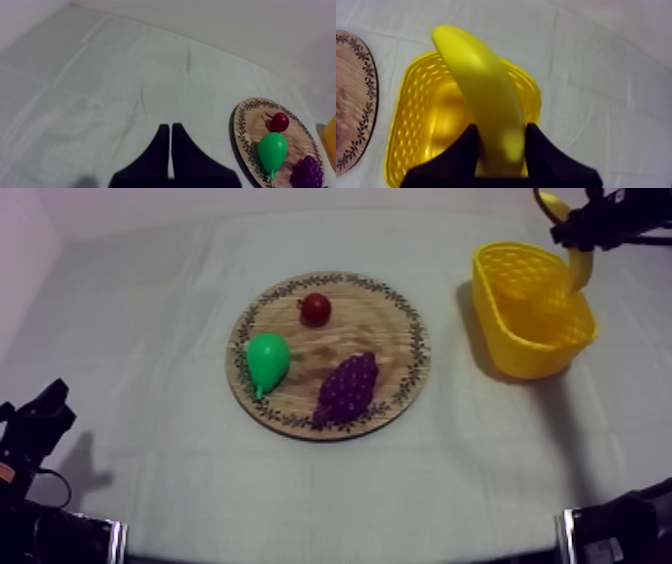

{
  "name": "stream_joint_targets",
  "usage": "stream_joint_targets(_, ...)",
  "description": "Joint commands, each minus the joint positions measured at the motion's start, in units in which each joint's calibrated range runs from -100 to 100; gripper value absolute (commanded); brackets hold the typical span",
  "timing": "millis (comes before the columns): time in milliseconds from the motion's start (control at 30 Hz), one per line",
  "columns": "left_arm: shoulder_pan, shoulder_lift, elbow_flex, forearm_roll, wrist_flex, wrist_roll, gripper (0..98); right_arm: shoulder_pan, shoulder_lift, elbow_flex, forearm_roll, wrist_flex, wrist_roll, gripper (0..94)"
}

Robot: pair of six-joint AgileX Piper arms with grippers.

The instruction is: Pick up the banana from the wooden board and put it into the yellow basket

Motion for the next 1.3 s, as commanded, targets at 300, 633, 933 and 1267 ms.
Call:
stream_joint_targets(300, 0.0, 0.0, 0.0, 0.02, 0.0, 0.0, 0.1, -2.3, 10.3, 0.8, 5.0, -2.5, -5.3, 22.2)
stream_joint_targets(633, 0.0, 0.0, 0.0, 0.02, 0.0, 0.0, 0.1, -3.8, 17.2, 1.9, 9.4, -4.3, -10.1, 22.4)
stream_joint_targets(933, 0.0, 0.0, 0.0, 0.02, 0.0, 0.0, 0.1, -3.3, 20.2, 1.2, 11.1, -5.0, -11.6, 22.6)
stream_joint_targets(1267, 0.0, 0.0, 0.0, 0.02, 0.0, 0.0, 0.1, -3.3, 21.3, 2.3, 12.6, -5.9, -13.0, 35.6)
